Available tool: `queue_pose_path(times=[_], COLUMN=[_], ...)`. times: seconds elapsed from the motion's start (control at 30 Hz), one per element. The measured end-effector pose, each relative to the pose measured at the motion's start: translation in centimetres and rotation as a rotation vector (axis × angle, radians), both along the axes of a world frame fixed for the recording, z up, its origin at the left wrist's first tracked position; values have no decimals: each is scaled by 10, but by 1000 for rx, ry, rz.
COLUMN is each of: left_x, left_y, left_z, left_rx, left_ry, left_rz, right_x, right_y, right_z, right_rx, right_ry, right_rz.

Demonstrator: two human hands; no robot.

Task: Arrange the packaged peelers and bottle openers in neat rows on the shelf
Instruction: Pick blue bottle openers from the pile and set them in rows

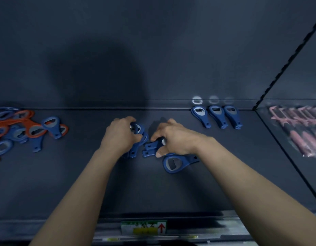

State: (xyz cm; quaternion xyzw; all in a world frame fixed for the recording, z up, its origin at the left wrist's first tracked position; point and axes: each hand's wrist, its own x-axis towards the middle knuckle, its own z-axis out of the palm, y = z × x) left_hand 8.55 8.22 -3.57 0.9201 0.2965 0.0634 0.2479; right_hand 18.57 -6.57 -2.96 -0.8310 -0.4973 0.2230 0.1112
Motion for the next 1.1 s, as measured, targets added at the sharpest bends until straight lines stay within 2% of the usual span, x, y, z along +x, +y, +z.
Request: queue_pose_path(times=[0.2,0.57,0.63,0.73,0.83,0.9,1.0,1.1], left_x=[8,32,35,39,44,47,51,55], left_y=[-6,-25,-28,-31,-36,-40,-45,-46], left_z=[4,4,3,1,-3,-6,-9,-11], left_rx=[38,-17,-34,-44,-28,11,52,26], left_ry=[-10,-63,-66,-61,-34,-6,21,20], left_rz=[4,-81,-89,-88,-103,-128,-138,-113], right_x=[2,16,18,16,11,6,2,4], right_y=[0,-28,-30,-32,-29,-24,-20,-23], right_z=[0,2,-1,-3,-4,-4,-5,-4], right_rx=[18,56,104,230,130,51,48,43], right_ry=[-71,-57,-106,-206,-167,-128,-102,-152], right_rz=[8,-98,-178,-468,-684,-706,-721,-737])
